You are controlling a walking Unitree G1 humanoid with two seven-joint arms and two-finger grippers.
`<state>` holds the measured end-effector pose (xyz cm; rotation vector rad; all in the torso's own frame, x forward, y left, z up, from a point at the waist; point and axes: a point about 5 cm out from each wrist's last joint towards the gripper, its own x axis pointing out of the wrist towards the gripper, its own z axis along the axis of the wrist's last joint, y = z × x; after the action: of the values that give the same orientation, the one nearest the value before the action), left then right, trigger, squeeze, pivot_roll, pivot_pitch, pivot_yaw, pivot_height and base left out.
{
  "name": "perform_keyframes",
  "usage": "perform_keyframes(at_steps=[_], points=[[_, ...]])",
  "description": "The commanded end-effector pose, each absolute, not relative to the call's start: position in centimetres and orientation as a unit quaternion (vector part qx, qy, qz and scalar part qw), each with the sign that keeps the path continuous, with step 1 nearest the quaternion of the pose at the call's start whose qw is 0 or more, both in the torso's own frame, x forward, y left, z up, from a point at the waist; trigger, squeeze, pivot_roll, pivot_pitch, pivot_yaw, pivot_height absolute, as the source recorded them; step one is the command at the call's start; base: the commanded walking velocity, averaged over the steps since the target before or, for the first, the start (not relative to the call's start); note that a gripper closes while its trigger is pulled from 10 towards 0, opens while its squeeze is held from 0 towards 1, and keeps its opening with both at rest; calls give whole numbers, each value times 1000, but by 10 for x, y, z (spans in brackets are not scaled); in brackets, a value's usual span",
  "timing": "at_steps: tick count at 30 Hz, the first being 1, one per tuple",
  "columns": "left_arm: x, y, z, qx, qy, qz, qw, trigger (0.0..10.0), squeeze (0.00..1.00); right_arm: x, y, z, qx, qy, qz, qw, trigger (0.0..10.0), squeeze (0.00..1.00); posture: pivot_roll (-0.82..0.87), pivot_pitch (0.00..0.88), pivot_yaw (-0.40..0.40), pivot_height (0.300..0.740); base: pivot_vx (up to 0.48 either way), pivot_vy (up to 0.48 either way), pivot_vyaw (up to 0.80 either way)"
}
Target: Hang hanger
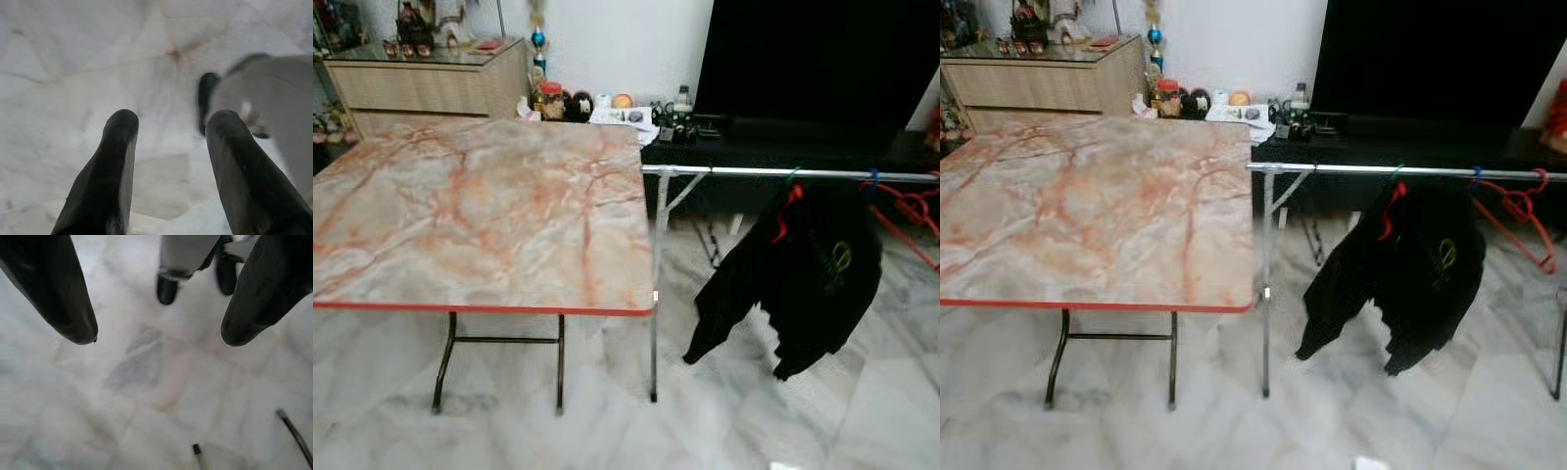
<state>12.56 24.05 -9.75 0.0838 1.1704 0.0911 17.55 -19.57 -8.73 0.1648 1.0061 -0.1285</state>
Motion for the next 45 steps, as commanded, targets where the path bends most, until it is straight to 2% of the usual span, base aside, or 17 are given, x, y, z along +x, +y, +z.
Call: perform_keyframes(at_steps=[1,8,18,36,45], points=[[169,208,-86,9,462,21,887,10000,0,156,-205,-91,175,436,-87,879,10000,0,96,0,-30,740,0,-480,0],[169,212,-86,15,464,21,885,10000,0,155,-204,-92,177,435,-89,878,10000,0,73,0,-13,740,0,-480,0],[177,212,-82,12,454,21,891,10000,0,159,-209,-89,173,432,-90,880,10000,0,76,0,-28,740,0,-469,0],[182,208,-80,-17,441,38,897,10000,0,165,-215,-86,162,427,-91,885,10000,0,104,0,-72,740,0,0,0],[183,206,-80,-16,441,36,897,10000,0,168,-215,-84,160,423,-83,888,10000,0,89,0,-68,740,377,0,0]])
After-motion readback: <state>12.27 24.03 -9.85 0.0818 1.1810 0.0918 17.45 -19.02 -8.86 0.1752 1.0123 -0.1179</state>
